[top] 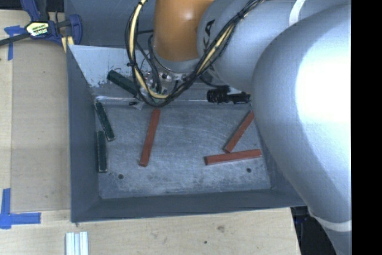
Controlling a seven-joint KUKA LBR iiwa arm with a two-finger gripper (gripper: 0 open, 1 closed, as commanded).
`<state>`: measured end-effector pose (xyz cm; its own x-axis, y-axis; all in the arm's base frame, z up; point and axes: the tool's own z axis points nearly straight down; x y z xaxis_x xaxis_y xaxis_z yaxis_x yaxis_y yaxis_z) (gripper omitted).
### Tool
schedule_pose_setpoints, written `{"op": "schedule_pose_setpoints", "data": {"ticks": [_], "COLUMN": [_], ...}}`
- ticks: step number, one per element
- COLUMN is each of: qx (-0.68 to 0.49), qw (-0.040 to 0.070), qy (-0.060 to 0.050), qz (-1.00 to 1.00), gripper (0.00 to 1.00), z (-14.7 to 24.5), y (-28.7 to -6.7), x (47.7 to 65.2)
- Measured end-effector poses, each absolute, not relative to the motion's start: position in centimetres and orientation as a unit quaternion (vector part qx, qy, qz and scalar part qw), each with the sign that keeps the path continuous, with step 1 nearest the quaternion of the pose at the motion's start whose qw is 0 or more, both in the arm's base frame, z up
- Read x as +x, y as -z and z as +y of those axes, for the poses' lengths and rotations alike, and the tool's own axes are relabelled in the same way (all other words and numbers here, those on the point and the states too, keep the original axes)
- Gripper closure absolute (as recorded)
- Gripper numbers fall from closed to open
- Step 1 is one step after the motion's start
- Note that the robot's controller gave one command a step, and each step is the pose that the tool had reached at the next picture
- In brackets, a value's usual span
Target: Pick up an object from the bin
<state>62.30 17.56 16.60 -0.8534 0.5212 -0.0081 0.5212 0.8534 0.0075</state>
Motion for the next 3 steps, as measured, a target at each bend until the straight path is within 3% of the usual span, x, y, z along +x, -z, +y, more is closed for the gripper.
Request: {"op": "schedule_pose_setpoints", "data": {"ticks": [1,2,3], "qx": [0.282,0.28,0.186], "qw": [0.005,0.001,-0.002], "qy": [-0.002,0.0,0.001], "qz": [0.96,0.96,0.983], "gripper": [1.0,0.0,0.0], "z": [14.7,14.8,14.7], "y": [-24.2,-23.7,-8.7], "x": [60.6,60.6,60.5]}}
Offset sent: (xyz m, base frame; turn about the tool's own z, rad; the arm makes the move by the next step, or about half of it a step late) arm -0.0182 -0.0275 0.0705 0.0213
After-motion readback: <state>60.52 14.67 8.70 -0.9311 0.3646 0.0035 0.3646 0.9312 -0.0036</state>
